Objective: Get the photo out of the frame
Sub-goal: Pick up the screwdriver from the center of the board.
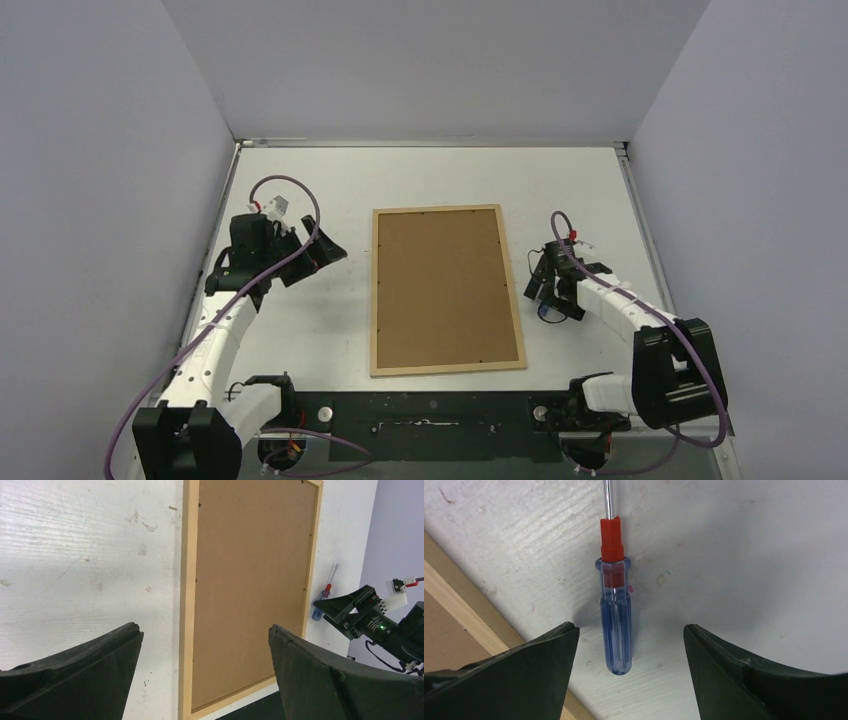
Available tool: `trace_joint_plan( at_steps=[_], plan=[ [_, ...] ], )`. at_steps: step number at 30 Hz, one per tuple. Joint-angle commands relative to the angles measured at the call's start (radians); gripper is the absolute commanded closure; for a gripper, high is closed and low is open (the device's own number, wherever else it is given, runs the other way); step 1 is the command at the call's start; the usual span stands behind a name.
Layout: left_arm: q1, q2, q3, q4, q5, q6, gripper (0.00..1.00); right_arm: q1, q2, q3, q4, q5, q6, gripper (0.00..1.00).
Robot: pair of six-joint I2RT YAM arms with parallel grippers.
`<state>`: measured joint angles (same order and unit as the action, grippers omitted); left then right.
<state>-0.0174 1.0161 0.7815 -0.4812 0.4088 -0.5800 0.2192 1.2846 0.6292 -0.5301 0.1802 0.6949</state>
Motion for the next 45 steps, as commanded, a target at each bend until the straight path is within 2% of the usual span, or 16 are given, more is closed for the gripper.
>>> trace_joint_plan(
  at_steps=[1, 7, 10, 18, 27, 32, 36, 41, 45],
  plan=[
    [0.013, -0.005, 0.030, -0.048, 0.024, 0.068, 0.03, -0.007, 0.039, -0.010, 0.062, -0.053, -0.041, 0.23],
    [0.116, 0.012, 0.051, -0.116, 0.001, 0.079, 0.03, -0.009, 0.074, -0.007, 0.062, -0.041, -0.052, 0.29],
    [0.183, 0.036, 0.047, -0.128, 0.060, 0.091, 0.03, -0.009, 0.094, -0.008, 0.060, -0.030, -0.053, 0.32],
    [0.195, 0.026, 0.038, -0.107, 0.108, 0.124, 0.03, -0.005, 0.121, 0.004, 0.049, -0.015, -0.051, 0.40],
    [0.195, 0.017, 0.027, -0.084, 0.110, 0.111, 0.03, -0.004, 0.136, 0.006, 0.051, -0.012, -0.048, 0.61],
    [0.195, 0.027, 0.024, -0.078, 0.118, 0.105, 0.04, -0.001, 0.128, 0.004, 0.055, -0.014, -0.047, 0.80],
    [0.195, 0.025, 0.019, -0.067, 0.130, 0.102, 0.04, 0.001, 0.085, 0.012, 0.058, -0.018, -0.058, 1.00],
    [0.195, 0.019, 0.001, -0.013, 0.217, 0.098, 0.07, 0.000, -0.059, 0.069, 0.026, -0.070, -0.084, 1.00],
    [0.194, -0.001, -0.034, 0.079, 0.307, 0.075, 0.09, 0.003, -0.216, 0.071, 0.069, -0.239, -0.091, 1.00]
  ],
)
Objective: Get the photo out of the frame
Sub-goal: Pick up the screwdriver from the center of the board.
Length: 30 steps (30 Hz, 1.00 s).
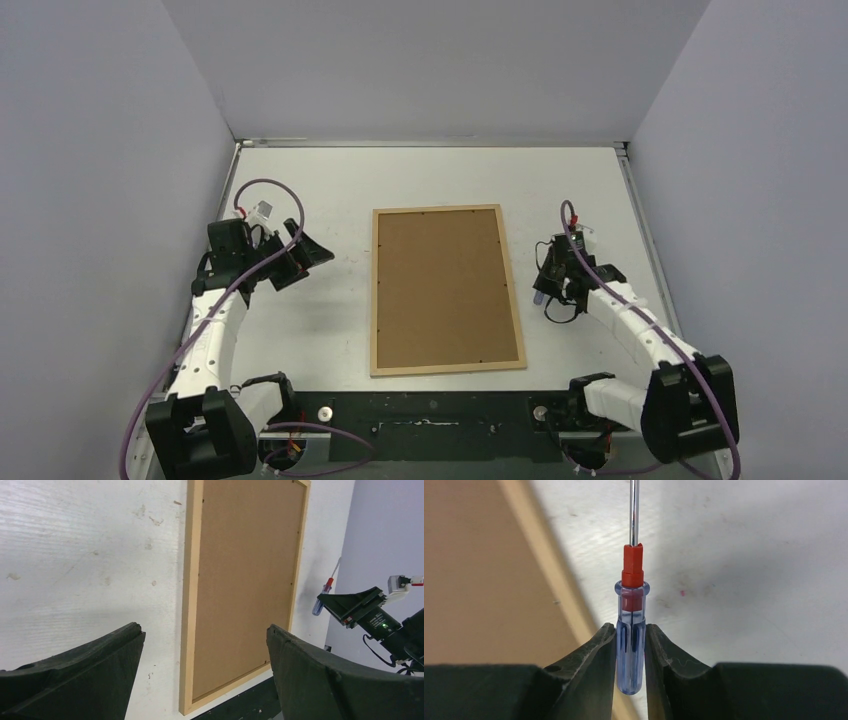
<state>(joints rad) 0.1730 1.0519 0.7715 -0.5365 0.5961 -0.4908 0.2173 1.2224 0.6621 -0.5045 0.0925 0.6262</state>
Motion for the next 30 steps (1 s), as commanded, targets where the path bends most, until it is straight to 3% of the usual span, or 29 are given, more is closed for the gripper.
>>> trace_joint_plan(
  at_steps=[1, 7, 10, 12, 17, 23, 30],
  plan=[
    [0.004, -0.044, -0.036, 0.158, 0.134, -0.021, 0.09, 0.005, -0.186, 0.029, 0.071, -0.228, -0.022, 1.00],
    [0.000, -0.031, -0.108, 0.440, 0.370, -0.156, 0.09, 0.094, -0.291, -0.037, 0.332, -0.688, 0.033, 1.00],
    [-0.026, 0.000, -0.178, 0.779, 0.459, -0.345, 0.09, 0.223, -0.350, -0.016, 0.332, -0.765, -0.001, 1.00],
    [-0.081, 0.017, -0.193, 0.921, 0.468, -0.434, 0.09, 0.293, -0.373, -0.009, 0.335, -0.807, -0.016, 1.00],
    [-0.302, 0.056, -0.126, 0.936, 0.447, -0.395, 0.08, 0.405, -0.396, -0.038, 0.452, -0.917, 0.013, 1.00],
    [-0.365, 0.072, -0.119, 1.060, 0.506, -0.432, 0.06, 0.461, -0.394, -0.071, 0.535, -0.940, 0.046, 1.00],
    [-0.487, 0.111, -0.095, 1.038, 0.512, -0.408, 0.08, 0.541, -0.366, -0.071, 0.543, -0.905, 0.017, 1.00]
  ],
)
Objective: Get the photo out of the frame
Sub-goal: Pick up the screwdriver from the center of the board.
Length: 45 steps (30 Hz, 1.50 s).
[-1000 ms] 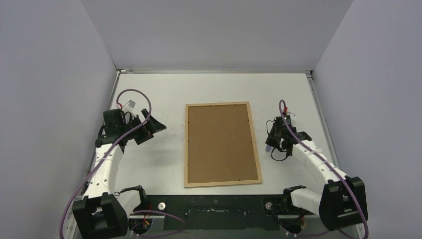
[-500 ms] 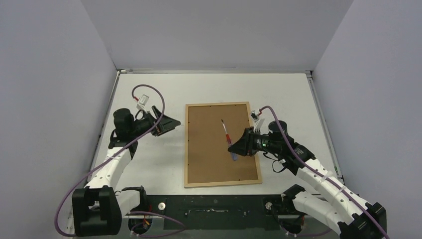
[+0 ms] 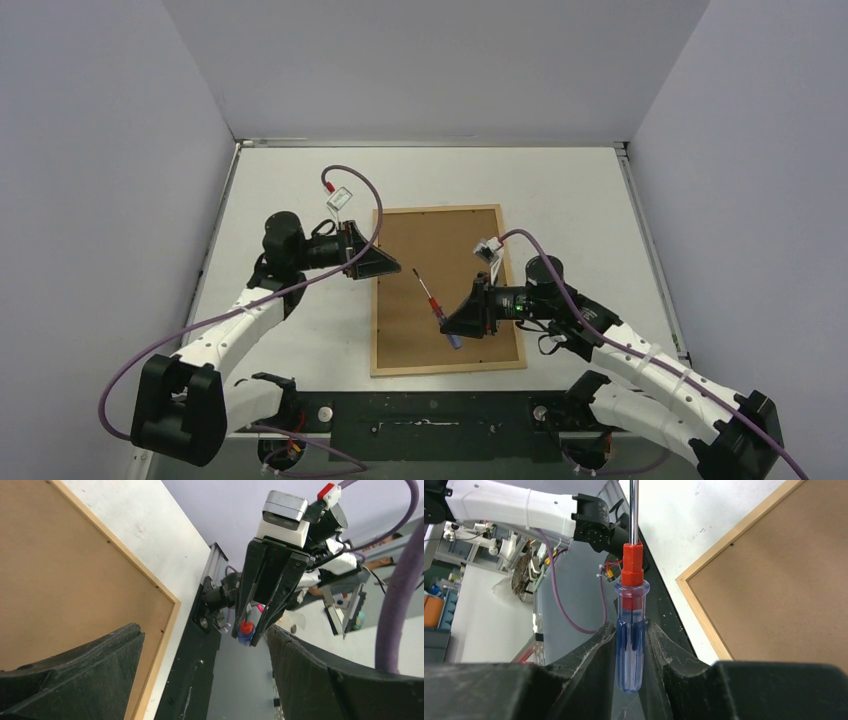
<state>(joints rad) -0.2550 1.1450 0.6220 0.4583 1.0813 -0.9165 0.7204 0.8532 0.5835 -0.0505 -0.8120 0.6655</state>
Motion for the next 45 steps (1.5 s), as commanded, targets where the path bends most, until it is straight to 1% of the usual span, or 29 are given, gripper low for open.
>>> trace_joint_plan(
  at_steps=[1, 3, 7, 11, 17, 19, 21, 25, 27, 32, 38, 40, 45],
  plan=[
    [-0.077, 0.024, 0.064, 0.019, 0.022, 0.031, 0.09, 0.048, 0.008, 0.016, 0.065, 0.019, -0.042, 1.00],
    [-0.106, 0.034, 0.085, -0.059, 0.007, 0.073, 0.11, 0.067, 0.024, 0.039, -0.033, 0.059, -0.087, 1.00],
    [-0.127, 0.041, 0.129, -0.205, -0.020, 0.158, 0.15, 0.106, 0.059, 0.088, -0.145, 0.145, -0.153, 1.00],
    [-0.155, 0.066, 0.163, -0.309, -0.010, 0.224, 0.20, 0.154, 0.085, 0.116, -0.166, 0.199, -0.178, 1.00],
    [-0.185, 0.085, 0.172, -0.438, -0.016, 0.313, 0.22, 0.198, 0.122, 0.135, -0.185, 0.285, -0.202, 1.00],
    [-0.187, 0.088, 0.173, -0.448, -0.006, 0.319, 0.25, 0.201, 0.142, 0.140, -0.195, 0.303, -0.205, 1.00],
    [-0.189, 0.088, 0.180, -0.457, 0.009, 0.334, 0.31, 0.202, 0.155, 0.141, -0.206, 0.326, -0.208, 1.00],
    [-0.206, 0.087, 0.205, -0.556, 0.013, 0.391, 0.40, 0.203, 0.197, 0.138, -0.196, 0.340, -0.199, 1.00],
    [-0.210, 0.091, 0.220, -0.610, 0.009, 0.427, 0.42, 0.205, 0.207, 0.133, -0.181, 0.341, -0.192, 1.00],
    [-0.234, 0.097, 0.228, -0.633, 0.001, 0.451, 0.45, 0.205, 0.208, 0.124, -0.152, 0.345, -0.185, 1.00],
    [-0.242, 0.107, 0.229, -0.636, 0.000, 0.456, 0.53, 0.205, 0.197, 0.122, -0.153, 0.344, -0.185, 1.00],
    [-0.244, 0.108, 0.229, -0.634, -0.001, 0.455, 0.60, 0.205, 0.197, 0.122, -0.156, 0.346, -0.185, 1.00],
    [-0.245, 0.114, 0.228, -0.634, -0.007, 0.456, 0.70, 0.206, 0.199, 0.117, -0.148, 0.336, -0.179, 1.00]
  ],
)
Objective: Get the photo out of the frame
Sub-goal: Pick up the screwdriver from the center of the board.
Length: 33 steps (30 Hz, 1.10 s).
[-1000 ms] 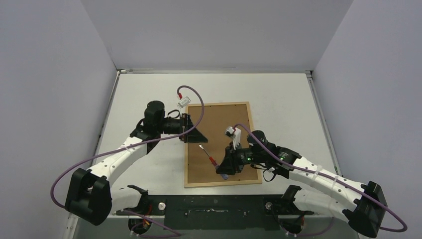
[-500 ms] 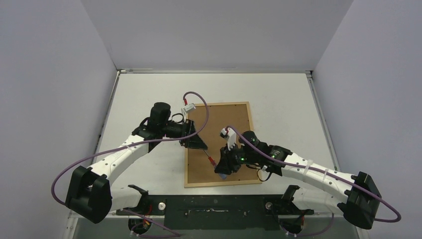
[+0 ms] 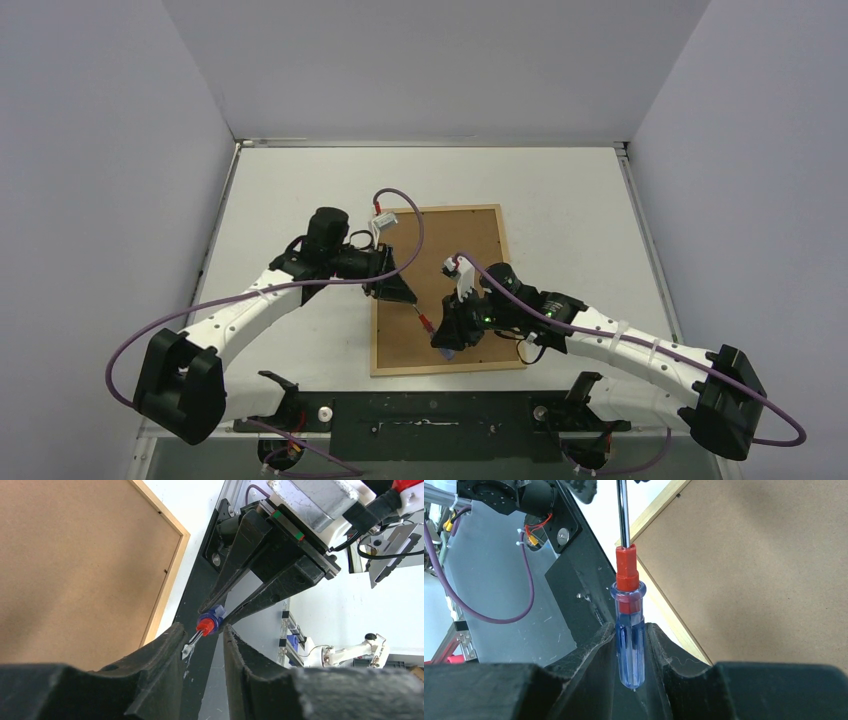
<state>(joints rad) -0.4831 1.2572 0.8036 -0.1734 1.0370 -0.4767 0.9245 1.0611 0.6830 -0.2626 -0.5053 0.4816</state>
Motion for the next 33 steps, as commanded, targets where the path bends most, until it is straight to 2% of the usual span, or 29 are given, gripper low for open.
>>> trace_joint_plan(
  at_steps=[1, 5, 8, 9, 13, 15, 17, 21, 25, 29, 30, 33],
  plan=[
    [-0.018, 0.004, 0.045, -0.002, 0.037, 0.018, 0.75, 0.001, -0.010, 0.019, 0.066, 0.024, 0.005, 1.00],
    [-0.026, 0.011, 0.045, 0.002, 0.040, 0.020, 0.98, 0.001, -0.021, 0.017, 0.068, 0.024, 0.006, 1.00],
    [-0.026, 0.008, 0.038, 0.018, 0.023, 0.016, 1.00, 0.001, -0.032, 0.018, 0.065, 0.037, 0.010, 1.00],
    [-0.026, 0.003, 0.031, 0.032, 0.013, 0.007, 1.00, 0.001, -0.035, 0.018, 0.065, 0.043, 0.011, 0.97],
    [-0.025, -0.043, -0.009, 0.143, -0.041, -0.067, 1.00, -0.001, -0.070, 0.002, 0.081, 0.101, 0.051, 0.68],
    [-0.024, -0.070, -0.043, 0.241, -0.093, -0.108, 1.00, -0.010, -0.108, -0.022, 0.121, 0.131, 0.088, 0.57],
    [-0.023, -0.109, -0.095, 0.359, -0.144, -0.172, 1.00, -0.042, -0.158, -0.067, 0.193, 0.144, 0.150, 0.32],
    [-0.020, -0.198, -0.265, 0.703, -0.253, -0.391, 1.00, -0.186, -0.255, -0.189, 0.363, 0.111, 0.325, 0.15],
    [-0.019, -0.274, -0.413, 0.948, -0.409, -0.556, 1.00, -0.275, -0.332, -0.320, 0.584, 0.122, 0.492, 0.12],
    [-0.020, -0.326, -0.521, 1.120, -0.552, -0.679, 1.00, -0.268, -0.382, -0.519, 1.009, 0.228, 0.655, 0.11],
    [-0.020, -0.334, -0.542, 1.162, -0.572, -0.707, 1.00, -0.270, -0.386, -0.543, 1.045, 0.226, 0.669, 0.10],
    [-0.020, -0.348, -0.574, 1.201, -0.619, -0.755, 1.00, -0.260, -0.374, -0.501, 0.976, 0.152, 0.630, 0.11]
  ],
)
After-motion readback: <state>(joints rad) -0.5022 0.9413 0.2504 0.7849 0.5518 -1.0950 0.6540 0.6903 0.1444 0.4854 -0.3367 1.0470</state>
